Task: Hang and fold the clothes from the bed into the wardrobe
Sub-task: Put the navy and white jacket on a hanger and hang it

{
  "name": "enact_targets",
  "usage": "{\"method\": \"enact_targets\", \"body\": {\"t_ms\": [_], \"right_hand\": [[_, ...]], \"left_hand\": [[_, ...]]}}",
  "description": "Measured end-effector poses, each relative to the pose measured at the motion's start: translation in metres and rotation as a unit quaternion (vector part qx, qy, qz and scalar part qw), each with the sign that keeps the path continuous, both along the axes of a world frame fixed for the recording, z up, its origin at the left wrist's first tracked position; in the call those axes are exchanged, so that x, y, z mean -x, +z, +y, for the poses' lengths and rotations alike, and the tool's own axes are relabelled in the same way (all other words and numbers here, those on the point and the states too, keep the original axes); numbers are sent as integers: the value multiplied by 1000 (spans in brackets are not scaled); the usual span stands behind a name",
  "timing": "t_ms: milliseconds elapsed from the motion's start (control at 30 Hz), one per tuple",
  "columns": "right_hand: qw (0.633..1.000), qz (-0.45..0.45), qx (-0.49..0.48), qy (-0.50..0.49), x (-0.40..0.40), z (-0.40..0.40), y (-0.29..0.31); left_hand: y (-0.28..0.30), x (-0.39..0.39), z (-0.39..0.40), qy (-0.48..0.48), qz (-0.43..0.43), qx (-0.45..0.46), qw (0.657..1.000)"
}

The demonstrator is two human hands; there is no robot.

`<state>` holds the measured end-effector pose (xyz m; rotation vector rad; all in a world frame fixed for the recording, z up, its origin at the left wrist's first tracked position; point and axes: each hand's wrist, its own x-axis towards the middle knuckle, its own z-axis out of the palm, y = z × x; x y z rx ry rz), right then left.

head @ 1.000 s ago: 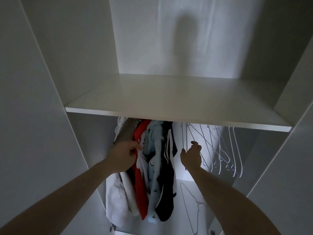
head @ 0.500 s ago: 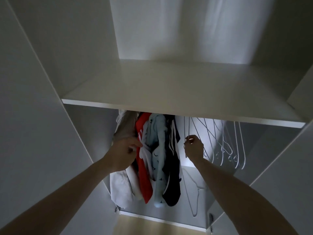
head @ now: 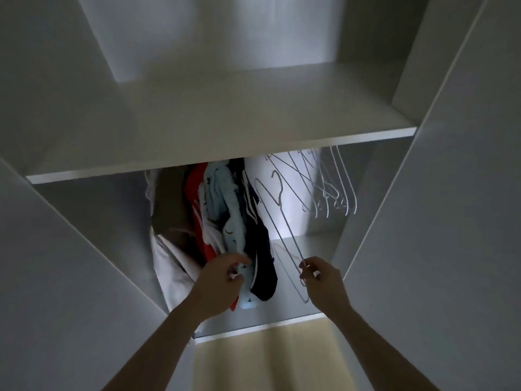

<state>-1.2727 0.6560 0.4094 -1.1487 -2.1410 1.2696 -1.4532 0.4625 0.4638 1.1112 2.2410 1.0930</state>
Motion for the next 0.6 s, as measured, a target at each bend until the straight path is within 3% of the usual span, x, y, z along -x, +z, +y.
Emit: {"method": "enact_targets", "body": {"t_ms": [133, 267, 500, 600], "right_hand": [[999, -18, 9, -46, -61, -61, 10], [993, -58, 25, -102, -122, -128, 15], [960, -138, 84, -229, -267, -269, 28], [939, -176, 68, -289, -322, -324, 41]], "left_hand": [[-24, -17, -20, -68, -32, 1, 997], [-52, -34, -34, -133, -10, 9, 991], [-81, -117, -69, -233, -34, 14, 972], [-79, -155, -77, -277, 3, 7, 961]]}}
